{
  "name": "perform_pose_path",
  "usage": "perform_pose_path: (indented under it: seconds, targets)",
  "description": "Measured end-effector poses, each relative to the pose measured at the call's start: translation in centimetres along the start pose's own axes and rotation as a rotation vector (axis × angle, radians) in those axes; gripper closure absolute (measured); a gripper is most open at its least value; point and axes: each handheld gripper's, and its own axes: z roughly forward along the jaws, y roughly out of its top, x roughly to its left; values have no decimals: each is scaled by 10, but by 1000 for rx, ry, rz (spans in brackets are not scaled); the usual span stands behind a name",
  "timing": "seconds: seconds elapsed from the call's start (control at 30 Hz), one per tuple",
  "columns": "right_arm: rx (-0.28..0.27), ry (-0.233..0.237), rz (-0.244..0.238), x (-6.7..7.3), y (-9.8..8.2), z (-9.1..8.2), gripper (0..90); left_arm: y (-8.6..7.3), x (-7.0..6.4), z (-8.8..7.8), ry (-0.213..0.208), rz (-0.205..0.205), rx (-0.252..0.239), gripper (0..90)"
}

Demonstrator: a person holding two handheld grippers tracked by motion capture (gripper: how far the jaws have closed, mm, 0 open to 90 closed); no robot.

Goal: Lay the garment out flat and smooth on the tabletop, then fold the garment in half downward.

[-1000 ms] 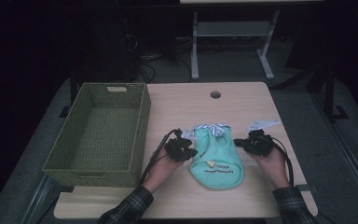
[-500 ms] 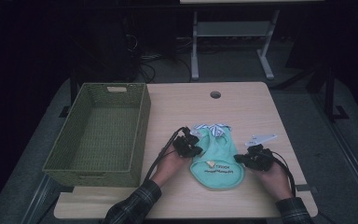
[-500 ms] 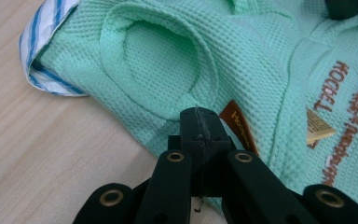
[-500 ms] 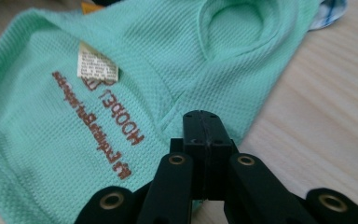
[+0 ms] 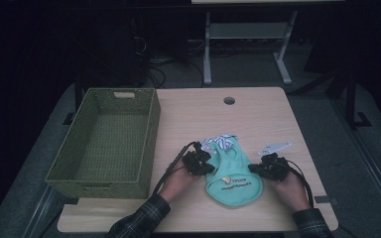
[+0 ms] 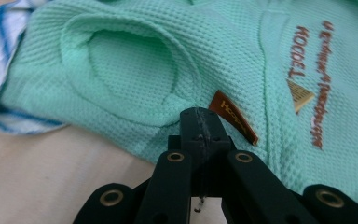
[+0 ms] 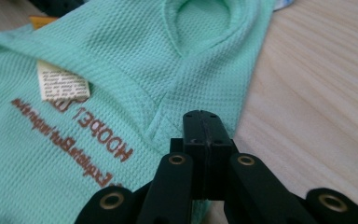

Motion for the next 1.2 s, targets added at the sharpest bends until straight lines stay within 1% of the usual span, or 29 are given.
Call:
perform_pose_path:
  seconds: [0.03,0.07,0.1,0.13,0.2,0.23,0.27,0.3,0.37,0.4,0.43,0.47,0.57,0.63,0.7,0.73,0.77,0.8,0.9,0.97,1.0,1.03,1.13,1.2]
  targets:
    - [-2,-1,-3,0,0,0,898,-1,-1,-1,-1,11,8,895]
    - [-3,-3,-4,0,1,1,898,-1,-3,-1,-5,9,9,895]
    - [-2,-7,-5,0,1,1,898,-2,-5,-2,-9,17,14,895]
    - [1,-7,-6,0,1,1,898,-3,-7,-2,-14,10,6,895]
    - [1,-8,-11,-1,2,2,898,-4,-11,-3,-27,22,17,895]
    - [0,-9,-12,-1,2,2,898,-5,-14,-3,-35,18,12,895]
    - [-1,-11,-12,-2,3,2,898,-5,-15,-4,-37,40,30,895]
    - [-3,-11,-11,-2,3,2,897,-5,-18,-3,-42,37,27,895]
    - [0,-10,-15,-3,3,3,897,-6,-22,-3,-54,47,30,895]
    - [-2,-9,-16,-3,3,3,898,-6,-25,-3,-60,42,22,895]
    - [-4,-8,-16,-3,4,3,898,-6,-27,-3,-68,44,27,895]
    - [-9,-7,-13,-3,4,4,898,-6,-28,-2,-76,40,21,895]
    - [-7,-5,-8,-4,4,4,897,-7,-29,-3,-92,47,23,893]
    - [-9,-5,-11,-4,5,4,898,-6,-26,-5,-86,31,10,884]
    - [-5,-6,-8,-4,5,3,897,-6,-21,-10,-72,17,-9,862]
    - [-8,-7,-7,-4,5,3,897,-6,-19,-13,-66,15,-16,845]
    - [-17,-10,-3,-4,4,3,897,-6,-17,-15,-62,2,-28,833]
    - [-17,-9,3,-4,5,1,897,-6,-13,-18,-51,10,-23,815]
    - [-42,-5,14,-2,6,-3,897,-5,-4,-26,-18,-18,-56,763]
    - [-56,1,12,1,7,-7,897,-5,2,-31,17,-27,-68,705]
    - [-55,5,10,2,7,-8,896,-5,4,-32,30,-39,-72,699]
    - [-68,11,12,4,7,-9,896,-5,7,-33,38,-44,-72,681]
    - [-71,34,5,11,9,-12,896,-4,14,-35,76,-76,-94,626]
    - [-70,52,5,15,9,-11,896,-3,18,-35,92,-85,-99,599]
